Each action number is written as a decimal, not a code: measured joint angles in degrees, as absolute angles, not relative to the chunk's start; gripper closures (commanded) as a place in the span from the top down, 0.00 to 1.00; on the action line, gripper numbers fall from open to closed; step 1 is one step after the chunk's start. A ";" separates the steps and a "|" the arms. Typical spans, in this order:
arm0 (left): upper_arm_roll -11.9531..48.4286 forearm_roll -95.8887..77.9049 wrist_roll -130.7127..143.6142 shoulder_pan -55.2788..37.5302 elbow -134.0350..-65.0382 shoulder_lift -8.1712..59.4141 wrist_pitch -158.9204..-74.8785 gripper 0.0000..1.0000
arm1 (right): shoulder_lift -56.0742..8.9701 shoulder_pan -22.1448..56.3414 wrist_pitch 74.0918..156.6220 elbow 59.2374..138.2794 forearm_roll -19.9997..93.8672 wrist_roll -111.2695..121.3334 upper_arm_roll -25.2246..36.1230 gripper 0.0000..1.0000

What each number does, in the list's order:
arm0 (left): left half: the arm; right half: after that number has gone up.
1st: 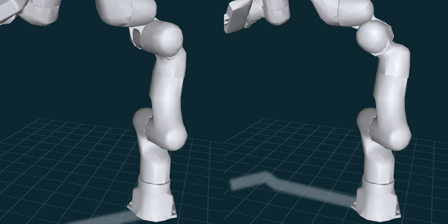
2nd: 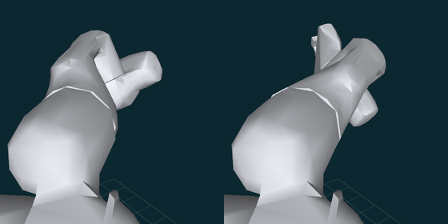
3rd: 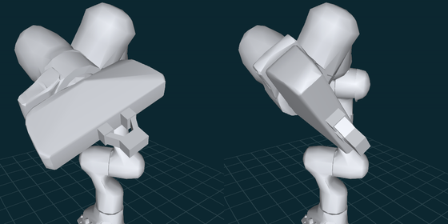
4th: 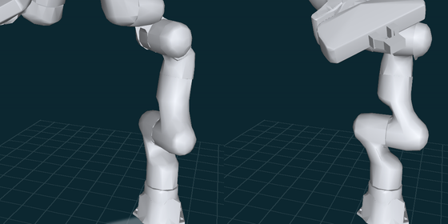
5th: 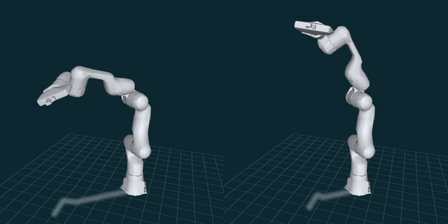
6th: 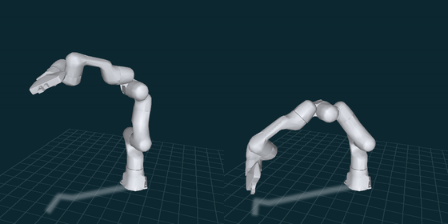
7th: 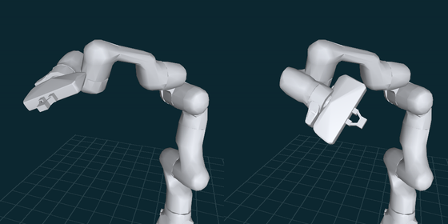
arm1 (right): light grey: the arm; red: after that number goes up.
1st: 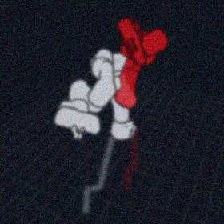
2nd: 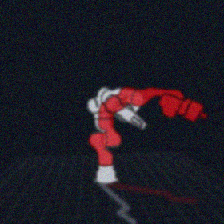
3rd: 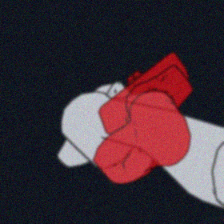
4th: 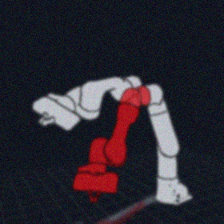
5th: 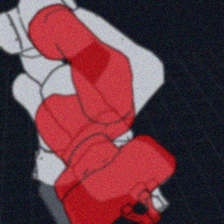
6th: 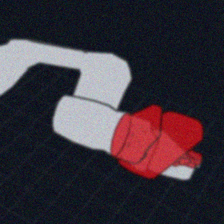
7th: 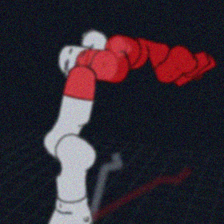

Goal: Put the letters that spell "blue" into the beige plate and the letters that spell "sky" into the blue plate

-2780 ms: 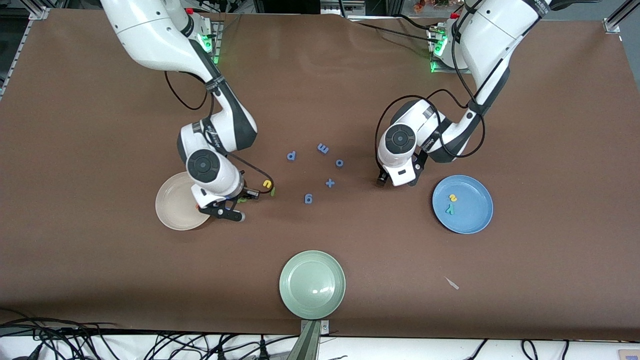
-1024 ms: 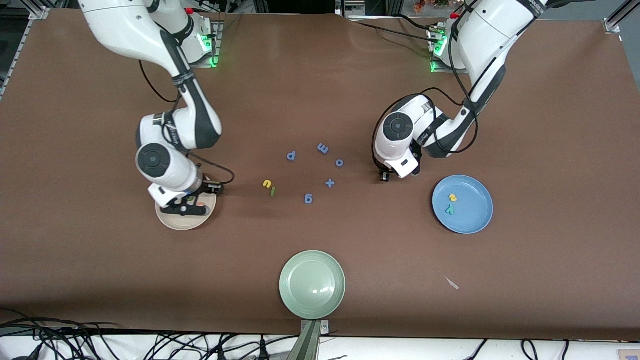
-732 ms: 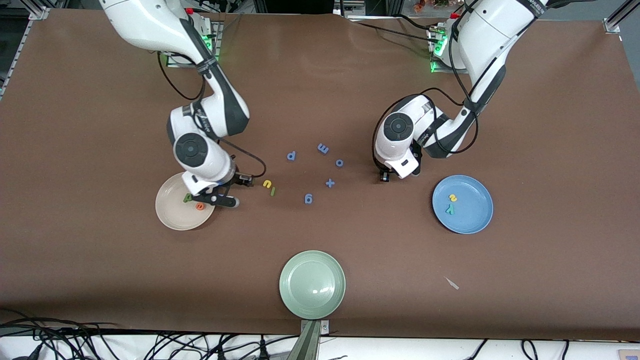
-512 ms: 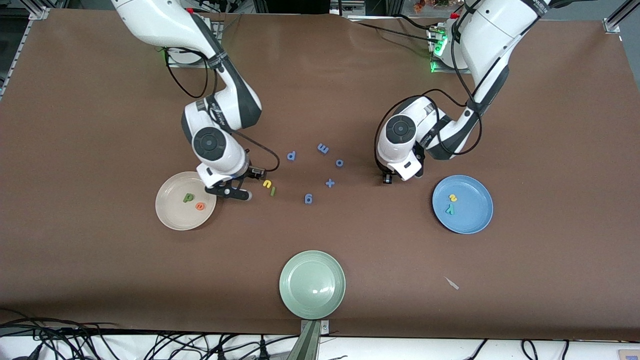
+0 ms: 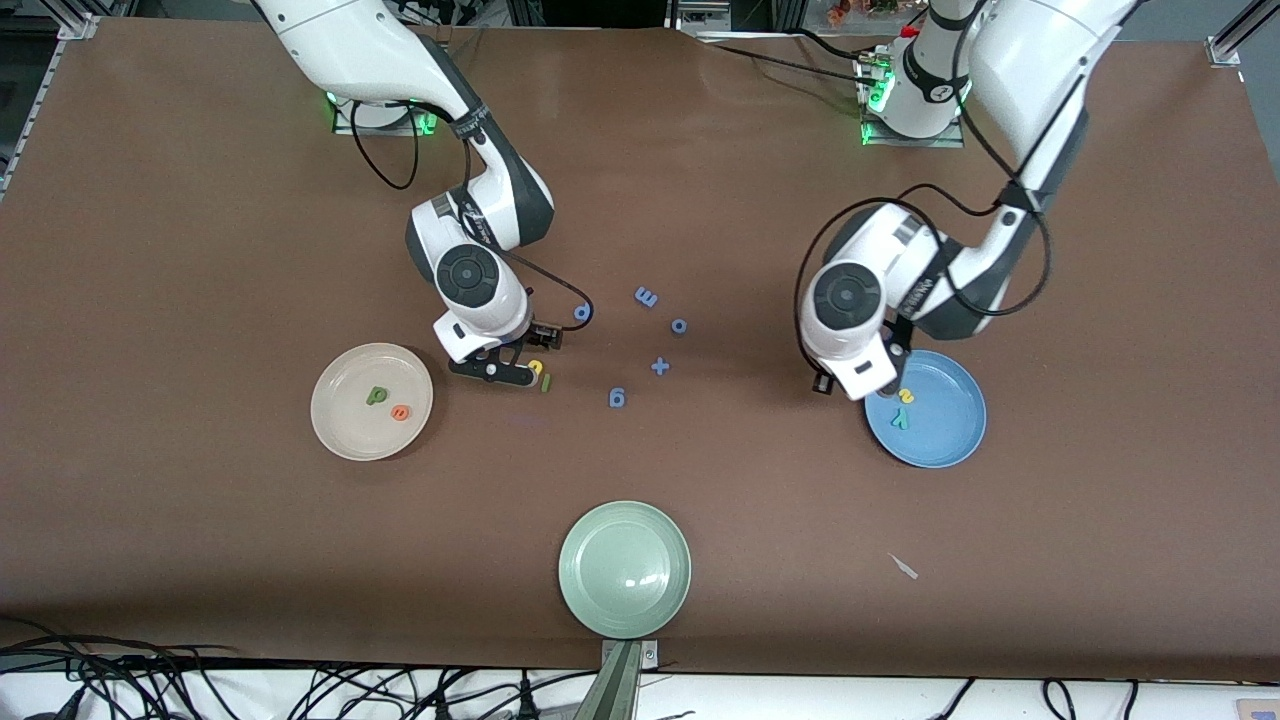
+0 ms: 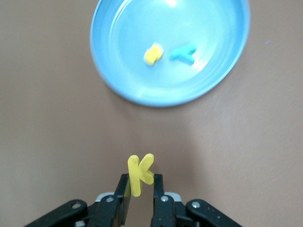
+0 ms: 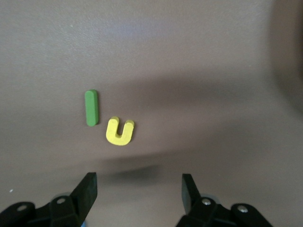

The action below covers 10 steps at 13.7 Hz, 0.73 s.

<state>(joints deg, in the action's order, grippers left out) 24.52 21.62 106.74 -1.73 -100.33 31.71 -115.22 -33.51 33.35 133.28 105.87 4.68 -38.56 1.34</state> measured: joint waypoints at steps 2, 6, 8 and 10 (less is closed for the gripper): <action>23.84 21.85 97.06 1.15 -99.96 31.68 -114.88 0.00 | -34.19 33.74 136.19 107.30 4.69 -39.30 1.31 0.77; 22.51 24.75 85.40 4.30 -97.41 33.36 -115.26 0.00 | -34.81 34.82 137.81 107.56 4.69 -40.47 1.30 0.77; 22.42 24.78 82.63 4.87 -95.80 35.43 -116.26 0.00 | -35.06 34.81 138.20 107.57 4.66 -40.47 1.37 0.77; 22.44 24.78 81.94 4.96 -95.05 36.90 -116.72 0.70 | -35.36 34.76 138.83 107.59 4.64 -40.46 1.60 0.77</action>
<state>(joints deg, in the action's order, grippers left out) 22.44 24.78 81.94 4.96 -95.05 36.90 -116.72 -35.36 34.76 138.83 107.59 4.64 -40.46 1.60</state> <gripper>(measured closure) 0.762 0.225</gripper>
